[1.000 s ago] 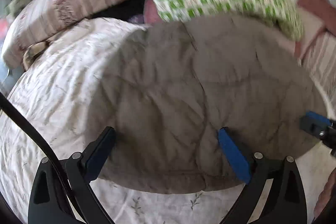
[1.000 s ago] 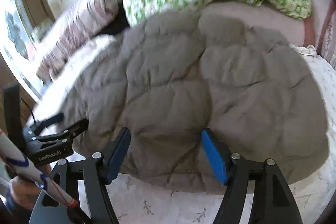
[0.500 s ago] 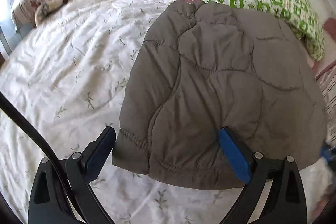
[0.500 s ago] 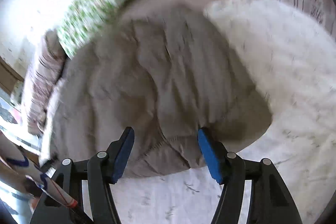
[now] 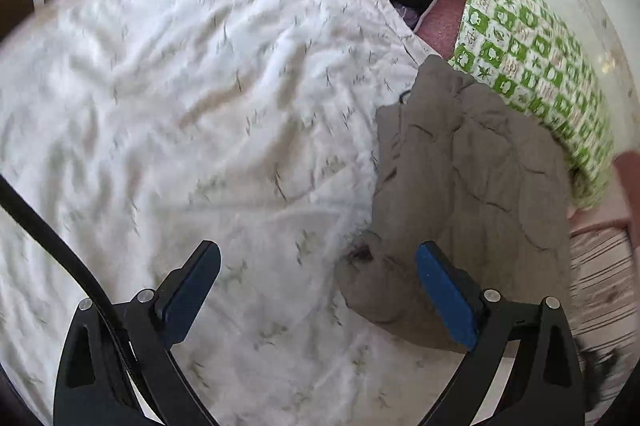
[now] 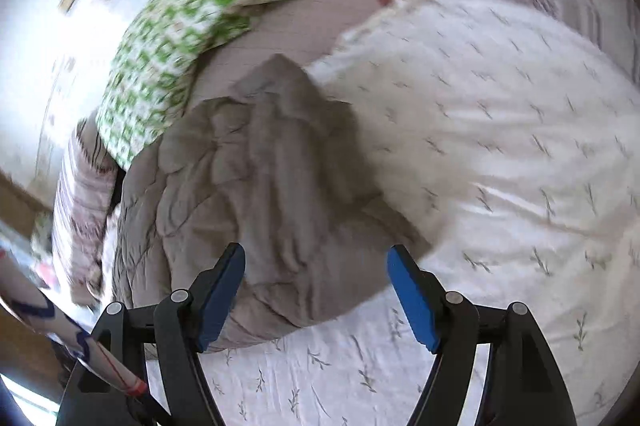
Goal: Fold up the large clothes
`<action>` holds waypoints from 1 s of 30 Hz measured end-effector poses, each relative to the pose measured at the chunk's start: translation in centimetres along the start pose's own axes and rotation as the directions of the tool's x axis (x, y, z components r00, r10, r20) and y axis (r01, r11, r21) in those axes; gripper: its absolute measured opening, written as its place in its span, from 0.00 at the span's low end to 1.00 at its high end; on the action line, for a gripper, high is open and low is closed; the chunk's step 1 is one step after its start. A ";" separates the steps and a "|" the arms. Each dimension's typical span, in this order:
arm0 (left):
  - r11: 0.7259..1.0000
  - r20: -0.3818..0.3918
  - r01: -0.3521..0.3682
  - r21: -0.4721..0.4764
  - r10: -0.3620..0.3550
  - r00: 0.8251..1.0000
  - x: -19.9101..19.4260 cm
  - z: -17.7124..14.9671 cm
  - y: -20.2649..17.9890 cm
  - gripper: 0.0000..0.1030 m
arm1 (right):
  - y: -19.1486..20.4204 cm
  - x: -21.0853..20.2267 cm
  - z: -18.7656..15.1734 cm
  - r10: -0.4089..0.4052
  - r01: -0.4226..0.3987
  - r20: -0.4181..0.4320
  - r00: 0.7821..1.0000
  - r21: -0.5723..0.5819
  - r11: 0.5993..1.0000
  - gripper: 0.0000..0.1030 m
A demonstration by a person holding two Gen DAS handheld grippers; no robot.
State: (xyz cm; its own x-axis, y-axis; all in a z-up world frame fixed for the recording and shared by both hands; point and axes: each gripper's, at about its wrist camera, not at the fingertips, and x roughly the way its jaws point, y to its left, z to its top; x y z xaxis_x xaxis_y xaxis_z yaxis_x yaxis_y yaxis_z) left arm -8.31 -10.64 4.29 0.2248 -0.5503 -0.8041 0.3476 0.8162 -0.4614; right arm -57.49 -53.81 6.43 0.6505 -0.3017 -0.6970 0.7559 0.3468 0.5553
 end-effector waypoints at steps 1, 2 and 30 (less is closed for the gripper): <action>0.999 -0.016 0.038 -0.026 -0.038 0.999 0.2 -0.2 0.1 0.96 | -0.8 0.0 0.1 0.017 -0.016 -0.007 1.000 0.044 0.999 0.76; 0.996 -0.033 0.074 -0.053 -0.076 0.997 0.5 -0.3 0.1 0.96 | -1.7 -0.1 0.0 0.033 -0.032 -0.012 0.999 0.091 0.995 0.76; 0.991 0.037 0.133 0.011 -0.133 0.990 4.7 -2.5 -5.4 0.53 | -3.1 6.5 -0.1 0.080 -0.075 -0.006 0.997 0.275 0.959 0.49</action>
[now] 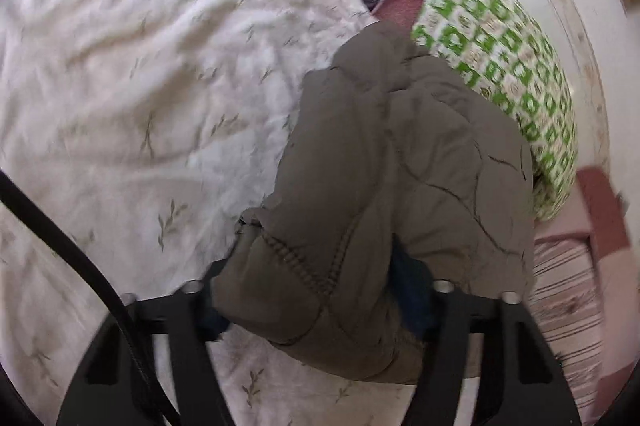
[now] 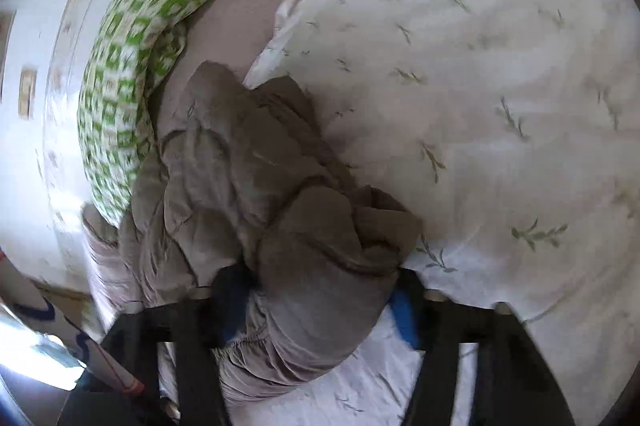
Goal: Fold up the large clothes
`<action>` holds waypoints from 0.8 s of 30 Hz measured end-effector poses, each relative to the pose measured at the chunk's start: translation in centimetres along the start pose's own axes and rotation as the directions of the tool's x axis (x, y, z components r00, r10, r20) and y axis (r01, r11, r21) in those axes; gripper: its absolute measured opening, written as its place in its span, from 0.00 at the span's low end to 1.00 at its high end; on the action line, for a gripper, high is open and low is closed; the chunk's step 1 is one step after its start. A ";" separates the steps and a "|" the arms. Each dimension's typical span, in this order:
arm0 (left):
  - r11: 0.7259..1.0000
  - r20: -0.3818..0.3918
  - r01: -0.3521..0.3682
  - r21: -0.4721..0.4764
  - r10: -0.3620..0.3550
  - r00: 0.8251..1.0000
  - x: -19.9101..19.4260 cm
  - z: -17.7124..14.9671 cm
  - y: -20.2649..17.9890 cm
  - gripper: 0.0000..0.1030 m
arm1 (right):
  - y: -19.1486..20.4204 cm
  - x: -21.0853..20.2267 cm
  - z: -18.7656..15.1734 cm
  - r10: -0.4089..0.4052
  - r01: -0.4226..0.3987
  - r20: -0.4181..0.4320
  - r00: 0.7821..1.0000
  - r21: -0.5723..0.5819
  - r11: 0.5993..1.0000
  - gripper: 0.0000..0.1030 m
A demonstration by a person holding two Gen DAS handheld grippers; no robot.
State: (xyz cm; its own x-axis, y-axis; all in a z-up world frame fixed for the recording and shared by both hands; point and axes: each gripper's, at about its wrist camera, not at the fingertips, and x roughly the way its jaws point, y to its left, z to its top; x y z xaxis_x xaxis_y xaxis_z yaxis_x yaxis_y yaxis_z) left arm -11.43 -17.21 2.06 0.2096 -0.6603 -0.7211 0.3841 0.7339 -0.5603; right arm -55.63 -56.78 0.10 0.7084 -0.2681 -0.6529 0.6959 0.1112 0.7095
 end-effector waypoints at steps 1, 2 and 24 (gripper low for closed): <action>0.998 0.023 -0.038 0.050 0.037 0.999 -0.4 0.0 -0.9 0.51 | 0.7 -0.2 -0.2 -0.027 0.027 0.010 1.000 -0.043 0.999 0.45; 0.992 0.054 -0.079 0.101 0.073 0.996 -0.8 -0.3 -1.8 0.47 | 1.7 -0.6 -0.4 -0.060 0.063 0.031 0.998 -0.099 0.993 0.44; 0.924 0.264 -0.192 0.330 0.105 0.959 -12.4 -5.9 -5.9 0.38 | 9.9 -12.8 -8.5 -0.092 0.205 0.229 0.969 -0.540 0.816 0.32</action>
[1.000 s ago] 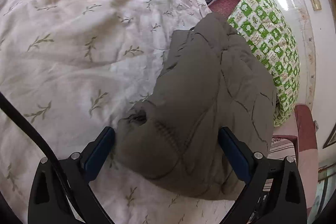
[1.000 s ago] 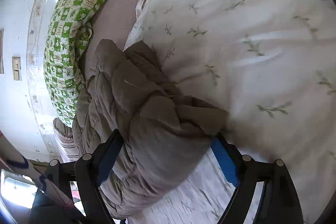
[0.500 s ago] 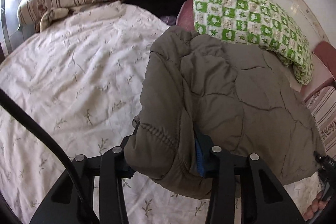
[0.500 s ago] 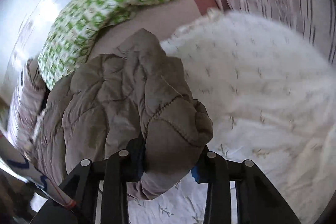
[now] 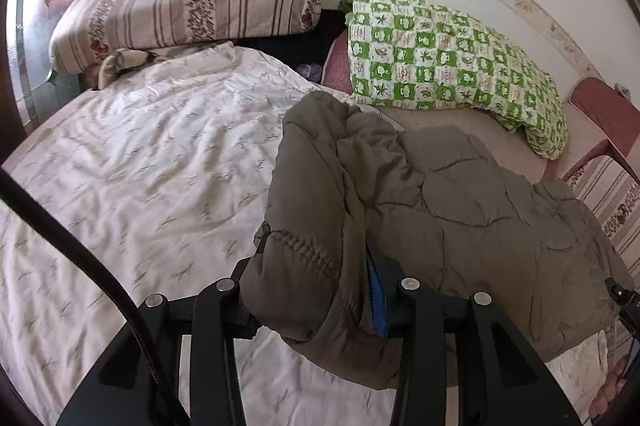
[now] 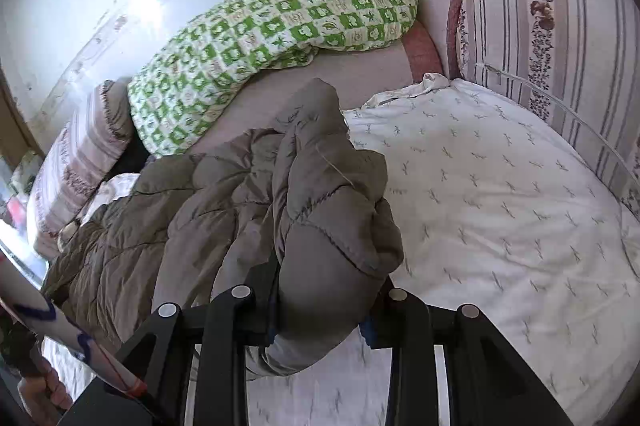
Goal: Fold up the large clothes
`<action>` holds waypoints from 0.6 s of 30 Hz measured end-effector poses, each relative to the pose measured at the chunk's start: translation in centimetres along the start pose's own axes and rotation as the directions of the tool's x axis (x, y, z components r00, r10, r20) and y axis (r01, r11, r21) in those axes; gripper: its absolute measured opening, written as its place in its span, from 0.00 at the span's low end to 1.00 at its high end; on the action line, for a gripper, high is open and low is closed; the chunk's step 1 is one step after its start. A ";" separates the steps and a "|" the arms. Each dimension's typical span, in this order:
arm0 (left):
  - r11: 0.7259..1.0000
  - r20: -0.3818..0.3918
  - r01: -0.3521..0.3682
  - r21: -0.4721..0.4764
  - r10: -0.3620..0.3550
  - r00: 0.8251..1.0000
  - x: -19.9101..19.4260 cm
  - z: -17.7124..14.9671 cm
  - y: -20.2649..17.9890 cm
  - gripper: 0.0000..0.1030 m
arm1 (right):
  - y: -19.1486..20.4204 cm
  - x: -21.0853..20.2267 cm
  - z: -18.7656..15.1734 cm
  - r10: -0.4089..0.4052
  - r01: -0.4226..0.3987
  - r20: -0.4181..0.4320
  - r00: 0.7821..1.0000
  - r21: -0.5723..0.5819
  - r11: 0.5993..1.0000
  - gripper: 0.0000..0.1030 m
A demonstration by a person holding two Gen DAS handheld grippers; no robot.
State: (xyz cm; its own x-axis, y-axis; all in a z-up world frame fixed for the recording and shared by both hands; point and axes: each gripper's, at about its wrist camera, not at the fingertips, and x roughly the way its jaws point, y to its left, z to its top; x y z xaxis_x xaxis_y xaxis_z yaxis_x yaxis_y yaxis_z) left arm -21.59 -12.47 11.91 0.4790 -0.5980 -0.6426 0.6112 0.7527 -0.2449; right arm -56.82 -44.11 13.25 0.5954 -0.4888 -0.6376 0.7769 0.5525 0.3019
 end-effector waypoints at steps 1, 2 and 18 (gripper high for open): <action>1.000 0.006 -0.003 0.005 0.003 1.000 -0.9 -0.6 0.1 0.38 | -0.1 -0.8 -0.6 0.009 -0.009 0.001 1.000 0.003 1.000 0.32; 1.000 0.010 -0.007 0.010 0.007 1.000 -1.6 -1.2 0.2 0.38 | -0.2 -1.7 -1.3 0.017 -0.017 0.000 1.000 0.004 1.000 0.32; 0.974 -0.180 -0.061 -0.219 0.021 0.983 -2.5 -8.1 6.7 0.72 | -8.0 -1.2 -8.2 0.064 0.016 -0.250 0.966 0.303 0.953 0.74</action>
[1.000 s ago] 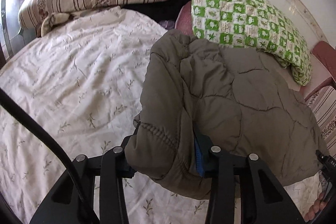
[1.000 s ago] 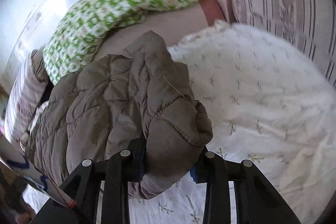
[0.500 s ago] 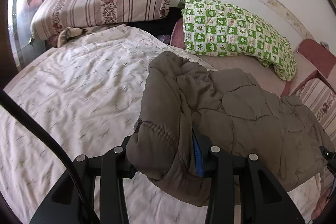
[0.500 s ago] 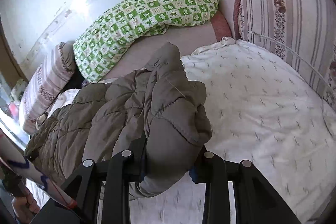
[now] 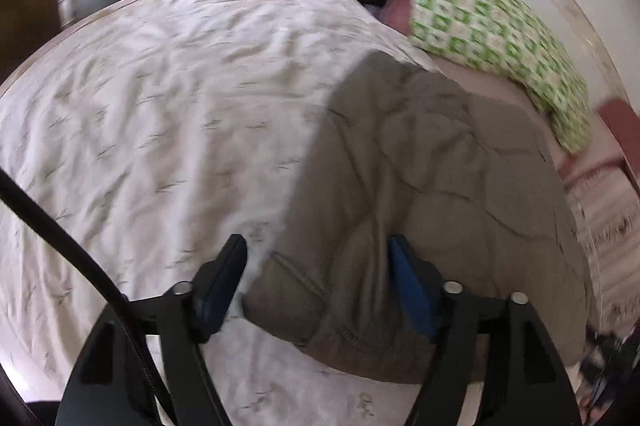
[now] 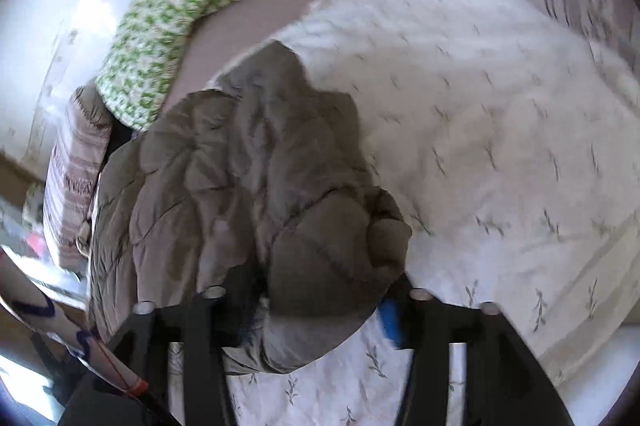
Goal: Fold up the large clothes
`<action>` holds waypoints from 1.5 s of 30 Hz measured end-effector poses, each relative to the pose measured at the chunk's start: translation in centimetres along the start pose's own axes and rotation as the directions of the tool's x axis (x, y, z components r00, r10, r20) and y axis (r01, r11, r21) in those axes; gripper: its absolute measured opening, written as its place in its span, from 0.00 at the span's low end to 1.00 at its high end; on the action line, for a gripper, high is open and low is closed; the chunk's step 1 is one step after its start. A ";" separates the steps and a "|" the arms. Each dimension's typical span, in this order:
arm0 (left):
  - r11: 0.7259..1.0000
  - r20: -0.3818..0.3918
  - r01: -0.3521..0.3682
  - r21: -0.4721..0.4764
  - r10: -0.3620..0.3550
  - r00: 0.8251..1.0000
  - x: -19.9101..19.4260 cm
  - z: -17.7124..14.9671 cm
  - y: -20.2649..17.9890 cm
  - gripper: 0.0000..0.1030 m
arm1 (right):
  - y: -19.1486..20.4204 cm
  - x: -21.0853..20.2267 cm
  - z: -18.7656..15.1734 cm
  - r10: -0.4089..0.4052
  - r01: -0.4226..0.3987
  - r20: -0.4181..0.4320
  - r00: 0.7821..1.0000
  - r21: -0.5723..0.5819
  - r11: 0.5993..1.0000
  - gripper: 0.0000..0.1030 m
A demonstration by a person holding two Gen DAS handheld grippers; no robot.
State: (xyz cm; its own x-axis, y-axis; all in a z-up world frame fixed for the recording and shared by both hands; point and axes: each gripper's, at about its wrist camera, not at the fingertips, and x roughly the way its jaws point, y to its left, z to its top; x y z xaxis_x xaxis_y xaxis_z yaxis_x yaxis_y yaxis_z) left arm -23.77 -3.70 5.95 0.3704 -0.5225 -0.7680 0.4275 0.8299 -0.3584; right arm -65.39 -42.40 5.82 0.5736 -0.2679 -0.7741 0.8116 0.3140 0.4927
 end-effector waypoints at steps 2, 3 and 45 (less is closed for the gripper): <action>0.998 0.007 0.027 -0.061 -0.027 1.000 -0.7 0.5 1.5 0.72 | -1.9 -0.2 0.2 0.017 -0.014 -0.028 0.999 0.101 0.995 0.80; 0.997 0.020 0.016 -0.078 -0.014 1.000 -1.0 0.6 1.9 0.72 | -2.7 -0.6 0.3 0.031 -0.028 -0.026 0.999 0.141 0.990 0.80; 0.862 0.082 -0.007 0.506 -0.041 0.996 6.3 3.3 -19.8 0.86 | 18.4 10.1 5.0 -0.013 0.039 0.055 0.998 -0.487 0.873 0.77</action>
State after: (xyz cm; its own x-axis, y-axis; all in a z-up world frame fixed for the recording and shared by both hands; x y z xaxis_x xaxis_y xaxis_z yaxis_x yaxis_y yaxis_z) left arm -27.15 -24.09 9.94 0.4191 -0.5700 -0.7068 0.7837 0.6201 -0.0354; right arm -44.06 -43.84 9.04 0.5680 -0.3220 -0.7574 0.6764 0.7069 0.2067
